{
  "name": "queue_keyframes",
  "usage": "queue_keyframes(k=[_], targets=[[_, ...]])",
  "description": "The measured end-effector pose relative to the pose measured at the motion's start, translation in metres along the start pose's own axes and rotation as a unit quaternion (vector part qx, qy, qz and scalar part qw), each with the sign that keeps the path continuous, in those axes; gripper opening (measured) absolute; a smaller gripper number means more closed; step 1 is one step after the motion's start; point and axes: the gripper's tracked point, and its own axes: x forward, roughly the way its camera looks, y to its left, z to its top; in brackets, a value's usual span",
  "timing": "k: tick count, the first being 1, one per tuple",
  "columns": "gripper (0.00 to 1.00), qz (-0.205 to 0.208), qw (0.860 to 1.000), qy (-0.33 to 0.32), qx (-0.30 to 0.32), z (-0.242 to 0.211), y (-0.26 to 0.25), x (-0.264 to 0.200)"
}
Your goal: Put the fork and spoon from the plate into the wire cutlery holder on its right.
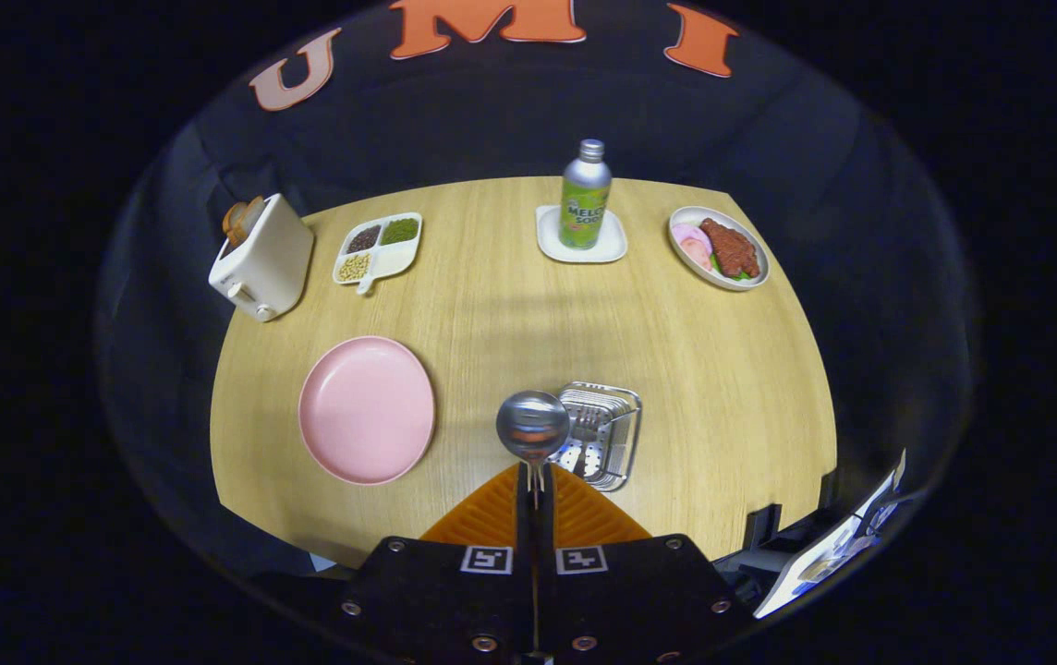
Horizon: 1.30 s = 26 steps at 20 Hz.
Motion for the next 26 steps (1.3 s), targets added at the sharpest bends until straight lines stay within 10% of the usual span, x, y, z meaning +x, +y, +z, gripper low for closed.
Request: queue_keyframes(k=[15, 26], targets=[[0.04, 0.019, 0.992, 0.117, 0.036, -0.023, -0.019, 0.06], [0.1, 0.041, 0.996, 0.064, 0.056, 0.009, -0.015, 0.065]])
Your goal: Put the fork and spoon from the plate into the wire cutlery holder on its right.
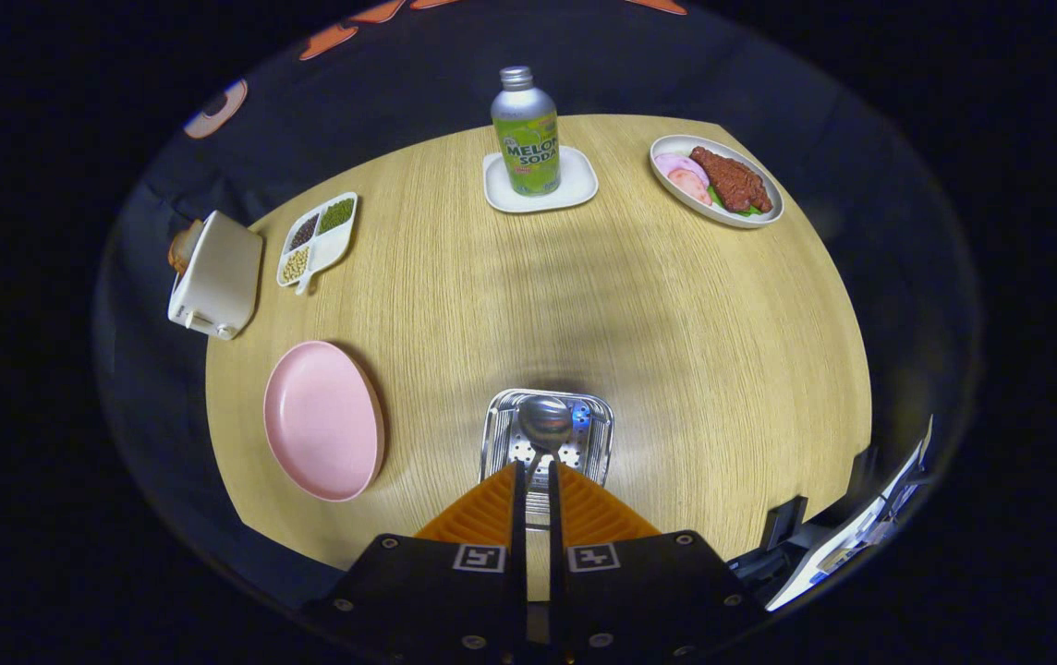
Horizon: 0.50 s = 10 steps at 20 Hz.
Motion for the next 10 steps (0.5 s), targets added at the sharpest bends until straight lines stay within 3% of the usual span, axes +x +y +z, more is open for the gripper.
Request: queue_keyframes(k=[4, 10], targets=[[0.14, -0.004, 0.996, -0.085, -0.007, 0.031, -0.005, -0.014], [0.42, 0.0, 0.966, -0.257, -0.022, 0.088, 0.002, -0.064]])
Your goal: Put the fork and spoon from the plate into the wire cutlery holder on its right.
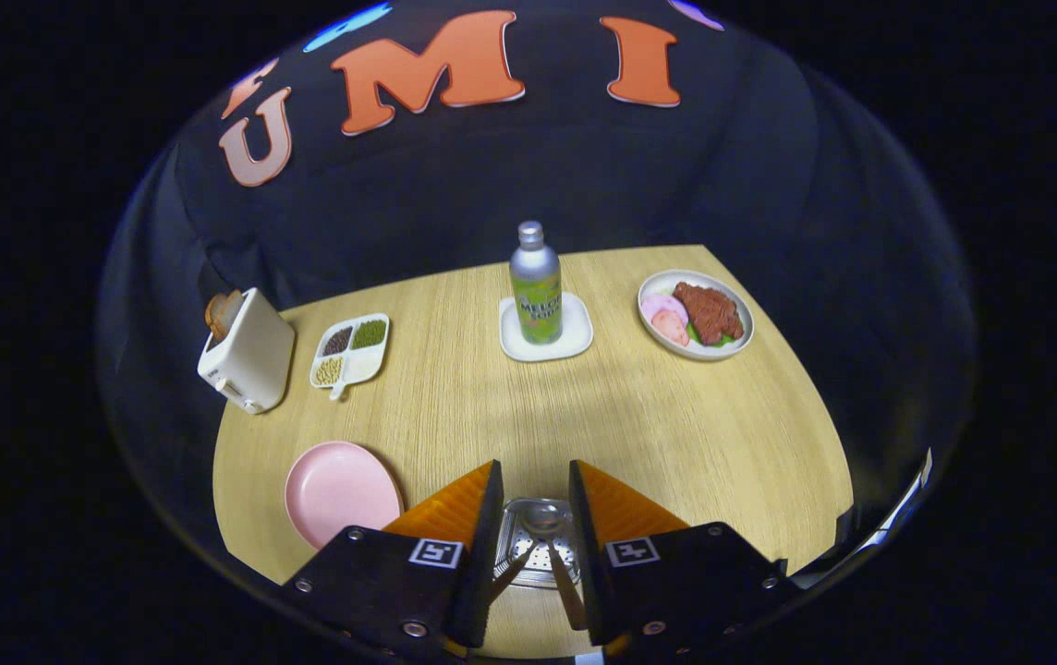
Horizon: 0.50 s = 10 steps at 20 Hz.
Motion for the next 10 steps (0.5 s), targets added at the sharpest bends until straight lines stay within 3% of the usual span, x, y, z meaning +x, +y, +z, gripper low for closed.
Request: queue_keyframes(k=[5, 10], targets=[[0.7, 0.003, 0.991, -0.13, -0.009, 0.053, 0.003, -0.025], [0.9, 0.002, 0.966, -0.255, -0.041, 0.096, 0.014, -0.067]])
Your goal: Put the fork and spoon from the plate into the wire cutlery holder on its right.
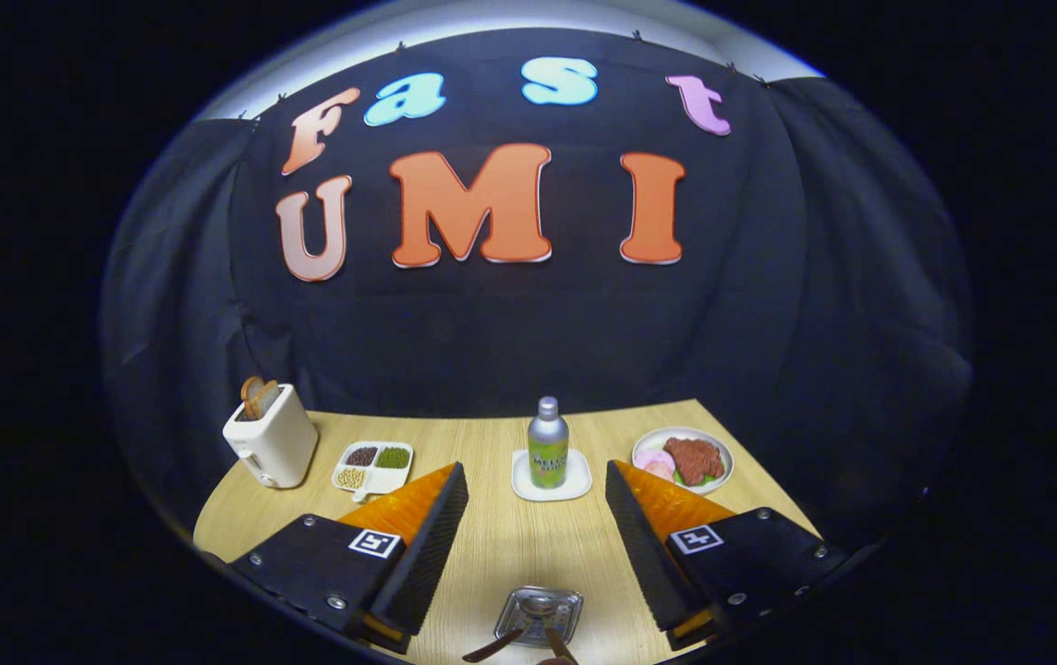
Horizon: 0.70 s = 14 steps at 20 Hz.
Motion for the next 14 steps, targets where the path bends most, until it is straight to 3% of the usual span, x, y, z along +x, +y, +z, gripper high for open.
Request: queue_keyframes(k=[6, 14], targets=[[0.94, -0.025, 0.992, -0.116, -0.033, 0.052, 0.005, -0.023], [0.95, -0.021, 0.984, -0.174, -0.014, 0.093, 0.003, -0.051]])
